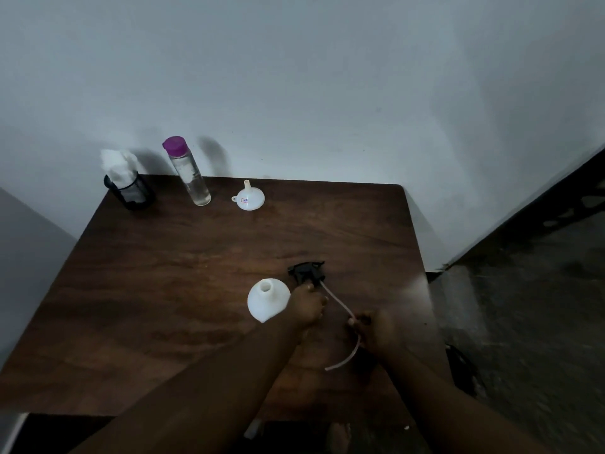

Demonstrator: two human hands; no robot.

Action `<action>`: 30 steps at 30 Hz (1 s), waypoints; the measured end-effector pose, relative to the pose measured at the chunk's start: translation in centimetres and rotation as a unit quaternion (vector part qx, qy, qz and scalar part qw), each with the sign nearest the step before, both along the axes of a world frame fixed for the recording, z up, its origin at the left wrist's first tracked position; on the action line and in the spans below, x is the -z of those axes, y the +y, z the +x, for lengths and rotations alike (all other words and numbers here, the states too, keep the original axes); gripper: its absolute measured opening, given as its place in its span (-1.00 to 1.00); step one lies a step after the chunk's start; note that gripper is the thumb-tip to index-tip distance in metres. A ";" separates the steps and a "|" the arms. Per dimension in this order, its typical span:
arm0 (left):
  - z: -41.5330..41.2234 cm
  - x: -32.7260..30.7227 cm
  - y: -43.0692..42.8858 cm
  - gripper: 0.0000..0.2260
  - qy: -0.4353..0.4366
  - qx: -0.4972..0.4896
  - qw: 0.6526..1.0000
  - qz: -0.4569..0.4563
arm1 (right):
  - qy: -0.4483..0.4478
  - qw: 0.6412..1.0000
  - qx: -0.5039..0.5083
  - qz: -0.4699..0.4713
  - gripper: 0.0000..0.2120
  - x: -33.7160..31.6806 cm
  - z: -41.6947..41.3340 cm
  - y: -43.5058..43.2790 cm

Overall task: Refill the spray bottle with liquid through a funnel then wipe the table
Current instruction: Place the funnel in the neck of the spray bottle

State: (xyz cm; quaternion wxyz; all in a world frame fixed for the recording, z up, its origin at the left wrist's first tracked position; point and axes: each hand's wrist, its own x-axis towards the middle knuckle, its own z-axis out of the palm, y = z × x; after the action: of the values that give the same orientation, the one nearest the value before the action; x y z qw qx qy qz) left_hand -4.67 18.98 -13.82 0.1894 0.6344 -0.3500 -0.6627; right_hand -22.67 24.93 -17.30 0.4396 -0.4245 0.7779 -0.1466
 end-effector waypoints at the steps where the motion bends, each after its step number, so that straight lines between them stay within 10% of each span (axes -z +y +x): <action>1: 0.1 -0.1 0.3 -0.80 -0.007 0.009 1.000 -0.003 | 0.004 1.000 -0.008 -0.001 -0.85 0.8 -0.4 -0.1; 21: 6.7 -9.9 -3.3 -0.75 -0.029 -0.096 0.945 -0.310 | 0.101 0.950 -0.138 -0.262 -0.85 -9.2 8.3 -12.3; 30: 15.3 -6.3 -11.1 -0.75 -0.120 -0.110 0.952 -0.260 | 0.052 0.944 -0.155 -0.286 -0.80 -10.1 18.2 -24.0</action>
State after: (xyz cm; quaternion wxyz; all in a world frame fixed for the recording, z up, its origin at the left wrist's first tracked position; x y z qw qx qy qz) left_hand 10.67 7.86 -7.53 0.3758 0.6727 -0.4588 -0.4425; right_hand -4.49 0.98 -7.24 0.2755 -0.6546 0.6498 -0.2708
